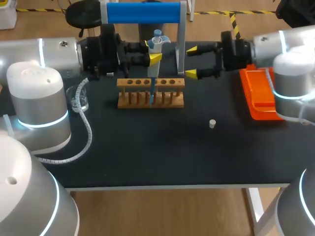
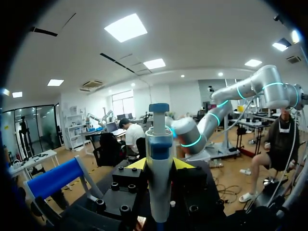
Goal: Invert the test tube, pick up the pipette, mount the tip to pipette, aspirate from beaker and dispense into the tube, eject the tip, return the pipette, and cap with the stopper.
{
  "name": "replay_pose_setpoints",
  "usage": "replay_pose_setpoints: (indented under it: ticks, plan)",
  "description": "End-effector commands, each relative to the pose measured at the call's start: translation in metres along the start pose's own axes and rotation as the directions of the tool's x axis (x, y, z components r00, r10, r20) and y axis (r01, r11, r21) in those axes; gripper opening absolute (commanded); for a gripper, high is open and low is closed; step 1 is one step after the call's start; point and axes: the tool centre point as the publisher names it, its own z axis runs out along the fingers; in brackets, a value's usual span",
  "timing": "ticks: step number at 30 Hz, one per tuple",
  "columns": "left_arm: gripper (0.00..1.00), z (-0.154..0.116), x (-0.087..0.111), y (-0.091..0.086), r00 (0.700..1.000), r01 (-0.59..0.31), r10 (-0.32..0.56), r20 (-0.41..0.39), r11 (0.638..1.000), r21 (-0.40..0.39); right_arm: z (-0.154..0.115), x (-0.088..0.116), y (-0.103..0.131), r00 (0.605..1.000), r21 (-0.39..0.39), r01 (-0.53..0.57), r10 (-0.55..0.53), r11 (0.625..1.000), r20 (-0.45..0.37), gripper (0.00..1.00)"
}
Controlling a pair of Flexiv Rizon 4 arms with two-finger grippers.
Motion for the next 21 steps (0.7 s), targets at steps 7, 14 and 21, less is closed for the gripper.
replay_pose_setpoints:
  ticks: [7, 14, 21]
  plan:
    - [0.00, -0.001, 0.000, 0.000, 1.000, -0.001, 0.001, -0.001, 1.000, 0.003, -0.042, 0.057, 0.026, 1.000, -0.108, -0.001, -0.001, 0.994, -0.019, 1.00]
    - [0.00, -0.001, 0.000, 0.000, 1.000, -0.001, 0.001, -0.001, 1.000, 0.003, -0.038, 0.076, 0.043, 0.997, -0.190, 0.011, -0.026, 0.982, -0.073, 1.00]
    - [0.00, -0.001, 0.000, 0.000, 1.000, -0.001, 0.001, -0.001, 1.000, 0.003, -0.027, 0.089, 0.056, 0.992, -0.234, -0.004, -0.025, 0.972, -0.122, 1.00]
